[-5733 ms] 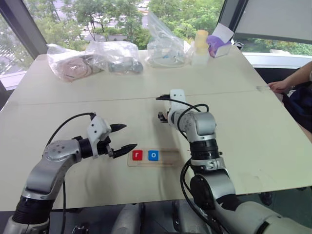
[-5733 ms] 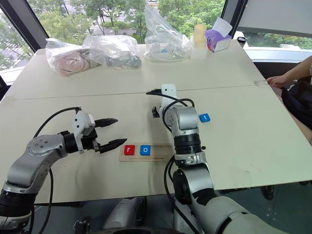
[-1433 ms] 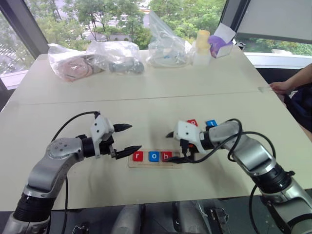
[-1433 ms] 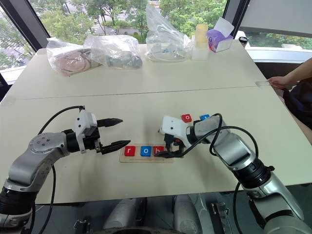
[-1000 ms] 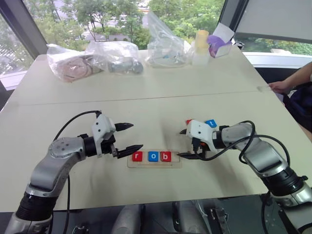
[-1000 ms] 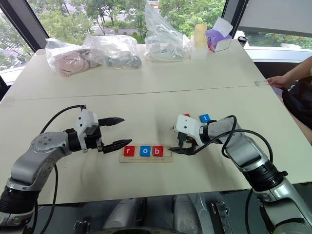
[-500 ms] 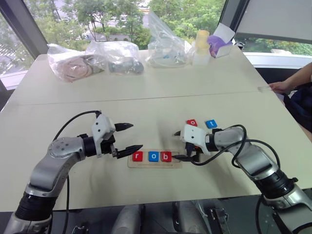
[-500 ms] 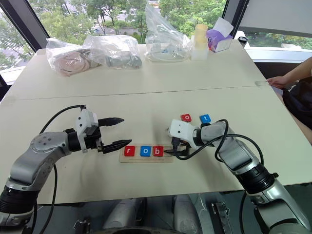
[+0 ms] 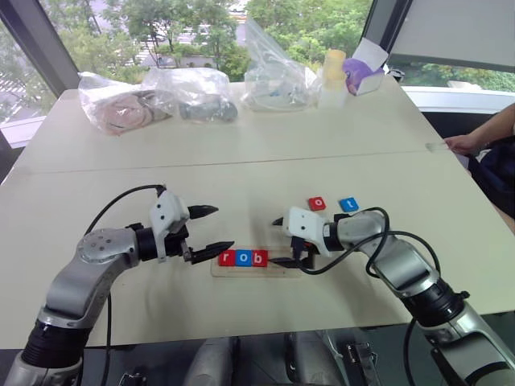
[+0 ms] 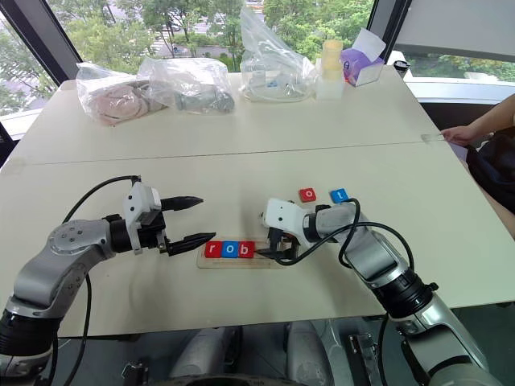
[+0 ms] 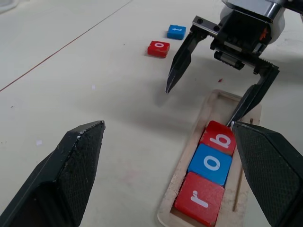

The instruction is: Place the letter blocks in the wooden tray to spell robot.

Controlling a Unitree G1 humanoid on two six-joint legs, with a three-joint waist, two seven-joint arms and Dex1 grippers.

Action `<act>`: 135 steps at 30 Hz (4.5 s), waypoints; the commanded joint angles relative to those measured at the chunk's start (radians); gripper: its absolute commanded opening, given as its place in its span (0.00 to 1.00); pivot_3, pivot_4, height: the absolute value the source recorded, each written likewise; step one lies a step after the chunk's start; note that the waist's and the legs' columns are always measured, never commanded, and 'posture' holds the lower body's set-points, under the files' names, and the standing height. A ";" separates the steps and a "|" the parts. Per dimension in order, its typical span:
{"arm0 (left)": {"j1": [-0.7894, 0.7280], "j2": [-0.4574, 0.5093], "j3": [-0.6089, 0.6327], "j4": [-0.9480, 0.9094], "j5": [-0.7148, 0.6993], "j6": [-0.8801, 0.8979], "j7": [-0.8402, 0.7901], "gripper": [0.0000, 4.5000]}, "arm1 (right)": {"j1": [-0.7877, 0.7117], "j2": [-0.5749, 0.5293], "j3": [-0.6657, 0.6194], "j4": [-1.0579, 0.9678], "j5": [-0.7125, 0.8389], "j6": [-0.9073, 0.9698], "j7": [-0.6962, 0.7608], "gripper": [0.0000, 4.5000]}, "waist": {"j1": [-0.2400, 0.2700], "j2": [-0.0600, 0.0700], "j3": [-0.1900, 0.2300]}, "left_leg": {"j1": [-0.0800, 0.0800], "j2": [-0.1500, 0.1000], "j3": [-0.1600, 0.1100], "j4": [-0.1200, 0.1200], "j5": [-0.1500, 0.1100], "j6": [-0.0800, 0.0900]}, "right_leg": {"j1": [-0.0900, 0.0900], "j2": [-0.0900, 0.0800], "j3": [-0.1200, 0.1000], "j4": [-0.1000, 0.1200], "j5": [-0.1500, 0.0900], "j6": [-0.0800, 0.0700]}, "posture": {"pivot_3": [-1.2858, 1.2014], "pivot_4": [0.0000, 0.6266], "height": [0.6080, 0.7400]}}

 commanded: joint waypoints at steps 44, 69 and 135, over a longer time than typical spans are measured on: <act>-0.034 -0.028 -0.002 0.018 0.009 -0.040 0.015 1.00 | -0.135 0.202 -0.324 0.032 -0.029 0.653 -0.527 1.00 | 0.000 0.000 0.000 | 0.000 0.000 0.000 -0.001 0.000 -0.001 | -0.002 0.000 0.000 0.001 0.001 -0.001 | 0.52 0.24 1.00; -0.028 -0.054 -0.002 0.026 0.028 -0.059 0.024 1.00 | 0.016 0.341 -0.502 -0.264 0.130 1.107 -0.684 0.26 | 0.003 0.001 -0.001 | 0.000 0.000 -0.001 -0.002 0.000 -0.001 | -0.002 0.001 0.000 0.001 0.001 -0.001 | 0.52 0.24 1.00; -0.015 0.067 0.041 -0.002 -0.087 -0.057 -0.128 1.00 | -0.007 -0.083 -0.088 -0.137 0.127 0.085 0.105 0.26 | 0.002 -0.001 0.001 | 0.001 0.000 -0.002 0.000 0.000 0.000 | 0.002 -0.002 -0.001 -0.002 -0.001 0.000 | 0.52 0.24 1.00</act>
